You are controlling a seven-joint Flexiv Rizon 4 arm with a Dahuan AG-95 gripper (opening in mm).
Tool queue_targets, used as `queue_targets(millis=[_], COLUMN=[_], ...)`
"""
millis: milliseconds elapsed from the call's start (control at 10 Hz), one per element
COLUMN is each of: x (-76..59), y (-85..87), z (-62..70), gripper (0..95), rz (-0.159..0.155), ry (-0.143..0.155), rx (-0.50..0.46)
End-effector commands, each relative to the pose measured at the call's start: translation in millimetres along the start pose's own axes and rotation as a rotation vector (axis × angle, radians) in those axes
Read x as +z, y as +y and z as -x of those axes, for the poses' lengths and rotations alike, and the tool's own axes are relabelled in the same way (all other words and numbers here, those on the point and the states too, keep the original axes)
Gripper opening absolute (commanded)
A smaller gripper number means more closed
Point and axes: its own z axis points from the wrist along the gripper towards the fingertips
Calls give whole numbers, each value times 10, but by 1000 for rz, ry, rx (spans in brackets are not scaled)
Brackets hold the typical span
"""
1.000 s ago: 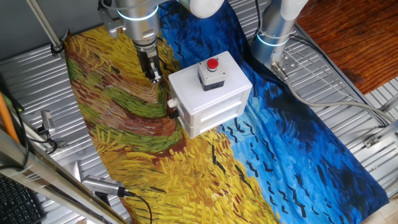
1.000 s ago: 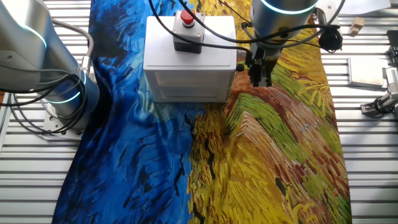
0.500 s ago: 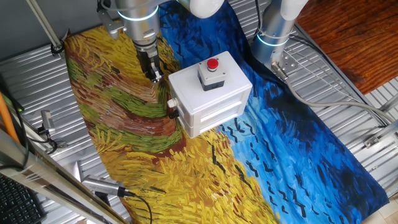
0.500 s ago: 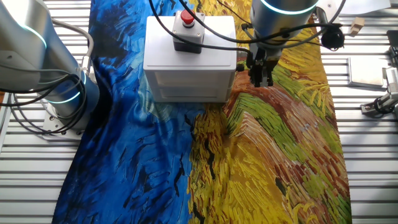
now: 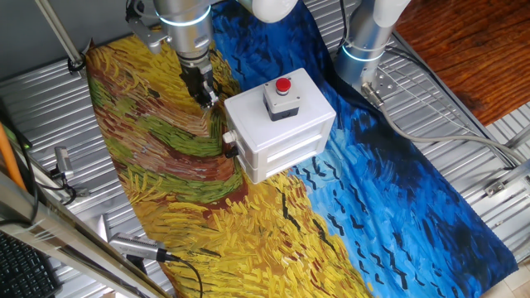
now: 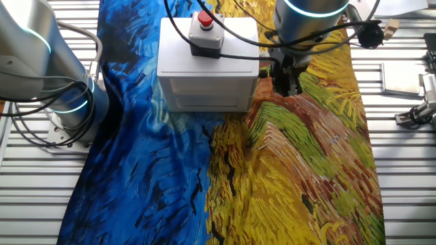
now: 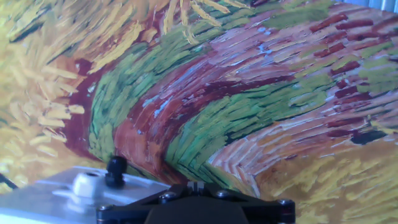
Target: Take something out of a drawer
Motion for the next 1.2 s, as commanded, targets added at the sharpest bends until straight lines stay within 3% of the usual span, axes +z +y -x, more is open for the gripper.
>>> queue_targets(millis=[100,400,700,1000,1200], x=[-2,-2,-2,-2,-76], y=[-125,-125,-125,-125,63], z=[6,6,6,6,163], gripper=[0,0,0,0,0], rz=[19,54,52,80,86], ry=[10,21,29,20,19], rx=[-53,-156,-198,-94,29])
